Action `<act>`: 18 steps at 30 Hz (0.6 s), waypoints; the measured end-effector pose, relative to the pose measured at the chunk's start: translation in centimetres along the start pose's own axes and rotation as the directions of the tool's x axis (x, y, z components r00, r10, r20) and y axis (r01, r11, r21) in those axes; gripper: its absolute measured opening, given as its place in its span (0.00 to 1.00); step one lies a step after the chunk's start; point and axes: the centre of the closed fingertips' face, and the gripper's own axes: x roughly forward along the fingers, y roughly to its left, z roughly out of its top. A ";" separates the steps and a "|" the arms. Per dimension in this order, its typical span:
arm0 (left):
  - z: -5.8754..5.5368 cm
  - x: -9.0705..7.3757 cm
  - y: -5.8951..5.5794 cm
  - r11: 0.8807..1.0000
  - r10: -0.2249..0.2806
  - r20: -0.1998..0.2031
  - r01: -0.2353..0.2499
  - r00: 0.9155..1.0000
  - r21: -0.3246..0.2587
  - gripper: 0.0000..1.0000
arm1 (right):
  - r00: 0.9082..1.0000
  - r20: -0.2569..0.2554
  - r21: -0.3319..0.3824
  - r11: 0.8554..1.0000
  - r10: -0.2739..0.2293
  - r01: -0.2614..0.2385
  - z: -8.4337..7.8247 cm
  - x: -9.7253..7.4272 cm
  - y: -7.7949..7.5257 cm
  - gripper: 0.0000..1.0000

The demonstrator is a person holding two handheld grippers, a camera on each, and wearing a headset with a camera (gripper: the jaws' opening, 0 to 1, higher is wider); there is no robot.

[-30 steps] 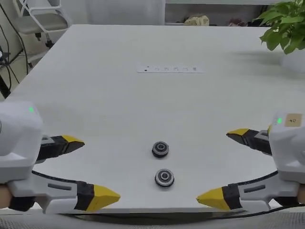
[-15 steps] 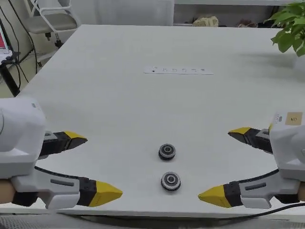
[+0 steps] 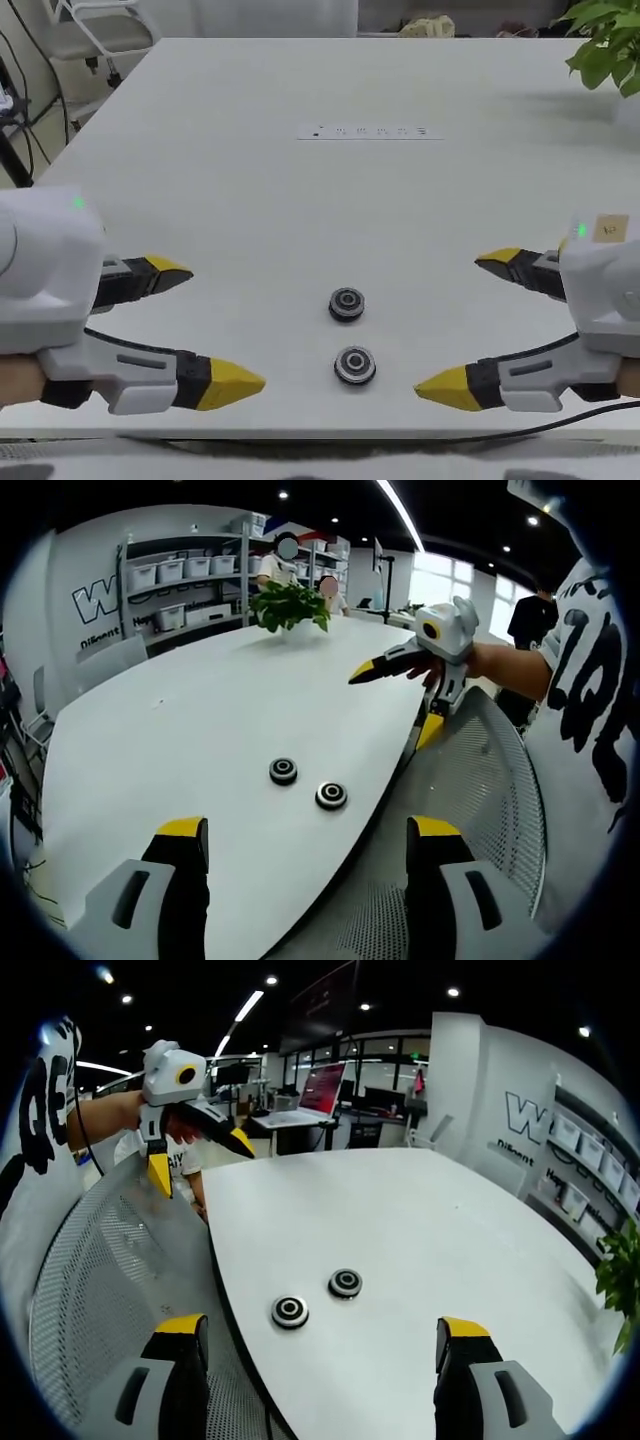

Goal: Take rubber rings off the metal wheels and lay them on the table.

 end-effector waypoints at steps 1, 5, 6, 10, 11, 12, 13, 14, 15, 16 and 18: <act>0.1 0.1 0.0 1.000 -0.001 0.004 0.001 1.000 0.005 0.78 | 1.000 0.001 -0.002 1.000 0.000 0.000 0.0 0.0 0.0 0.94; 0.7 0.6 -0.1 1.000 -0.019 0.024 0.018 1.000 0.023 0.79 | 1.000 0.003 -0.011 1.000 0.001 -0.001 0.0 0.3 -0.1 0.93; 0.7 0.7 -0.1 0.999 -0.022 0.026 0.022 0.999 0.026 0.79 | 1.000 0.004 -0.014 1.000 0.001 -0.001 0.0 0.4 -0.1 0.93; 1.0 1.3 0.0 0.999 -0.037 0.038 0.036 0.999 0.033 0.79 | 1.000 0.007 -0.019 1.000 -0.001 0.001 -0.2 0.7 -0.4 0.90; 1.1 1.4 -0.1 0.999 -0.042 0.041 0.040 0.998 0.035 0.78 | 1.000 0.009 -0.017 1.000 0.001 0.000 -0.2 0.8 -0.4 0.90; 1.1 1.5 -0.1 0.998 -0.045 0.041 0.043 0.998 0.038 0.78 | 1.000 0.011 -0.017 1.000 0.002 -0.002 -0.3 0.9 -0.5 0.90; 1.1 1.6 -0.1 0.998 -0.048 0.041 0.046 0.998 0.043 0.78 | 1.000 0.012 -0.016 1.000 0.004 -0.004 -0.4 1.0 -0.6 0.90; 1.1 1.8 0.0 0.997 -0.050 0.041 0.048 0.998 0.052 0.78 | 1.000 0.014 -0.018 1.000 0.007 -0.006 -0.4 1.0 -0.5 0.90; 1.1 1.9 0.0 0.997 -0.052 0.040 0.050 0.998 0.055 0.78 | 1.000 0.016 -0.023 1.000 0.009 -0.009 -0.4 1.1 -0.5 0.90; 1.1 2.0 0.1 0.997 -0.054 0.039 0.051 0.998 0.056 0.78 | 1.000 0.016 -0.029 1.000 0.011 -0.010 -0.5 1.1 -0.5 0.90; 1.1 2.3 0.1 0.997 -0.064 0.040 0.061 0.997 0.055 0.77 | 1.000 0.007 -0.046 0.999 0.012 -0.012 -0.8 1.2 -0.5 0.90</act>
